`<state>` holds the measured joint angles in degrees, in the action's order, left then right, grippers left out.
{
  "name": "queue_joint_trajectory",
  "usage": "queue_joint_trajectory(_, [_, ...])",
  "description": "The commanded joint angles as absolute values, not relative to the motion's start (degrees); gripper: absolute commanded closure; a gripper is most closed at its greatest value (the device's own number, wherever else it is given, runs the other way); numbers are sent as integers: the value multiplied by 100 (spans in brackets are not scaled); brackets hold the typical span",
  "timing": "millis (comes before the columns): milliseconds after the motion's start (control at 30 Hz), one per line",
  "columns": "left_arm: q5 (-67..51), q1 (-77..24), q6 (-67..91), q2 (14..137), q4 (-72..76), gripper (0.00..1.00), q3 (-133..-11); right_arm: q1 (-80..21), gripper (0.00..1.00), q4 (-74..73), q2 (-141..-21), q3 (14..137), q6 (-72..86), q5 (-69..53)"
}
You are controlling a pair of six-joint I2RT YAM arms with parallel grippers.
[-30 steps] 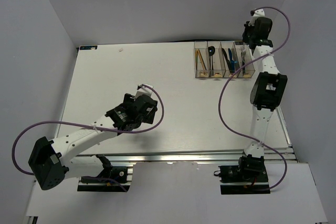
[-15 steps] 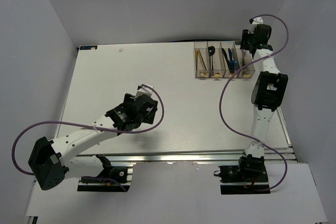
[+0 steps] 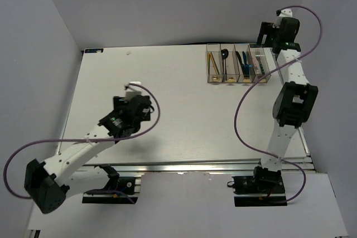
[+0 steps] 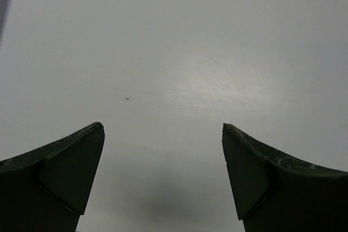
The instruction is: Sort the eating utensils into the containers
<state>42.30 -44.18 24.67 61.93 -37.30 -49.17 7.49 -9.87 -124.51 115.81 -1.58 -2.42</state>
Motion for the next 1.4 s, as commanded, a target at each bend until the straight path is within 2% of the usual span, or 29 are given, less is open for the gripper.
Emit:
queue_joint_trajectory(0, [5071,-3518,2979,5530,-3806,2,-5133,765,11,-1099,-10893,10726,184,-27])
queue_joint_trajectory(33, [5045,-3289,3023,5389,-3753,2,-5124,765,11,-1046,-10542,9905,237,-26])
queue_joint_trajectory(67, [4949,-2956,2980,5248,-3692,2,-5107,765,11,-854,-9859,9488,272,-18])
queue_joint_trajectory(133, [4922,-2734,2813,4905,-3569,2,-5089,730,11,-721,-9214,8435,412,-26])
queue_joint_trajectory(267, [5036,-2339,2716,4650,-3524,2,-5089,387,11,-510,-7458,7211,544,360])
queue_joint_trajectory(467, [5414,-2206,2698,4377,-3551,2,-5142,290,11,-1458,-5831,6165,1028,-570])
queue_joint_trajectory(633, [5694,-2206,2610,4298,-3673,2,-5308,-551,11,-1555,-4546,4967,888,243])
queue_joint_trajectory(800, [5696,-2206,2540,4131,-3630,2,-5186,-1474,11,-2056,-3930,4413,888,1054])
queue_joint_trajectory(1000, [4966,-2206,2277,3569,-3217,2,-4737,-2213,11,-2381,-3305,4403,809,1766])
queue_joint_trajectory(1367, [4904,-2206,2267,3331,-3182,2,-4658,-2426,11,-2514,-3287,4394,888,1925])
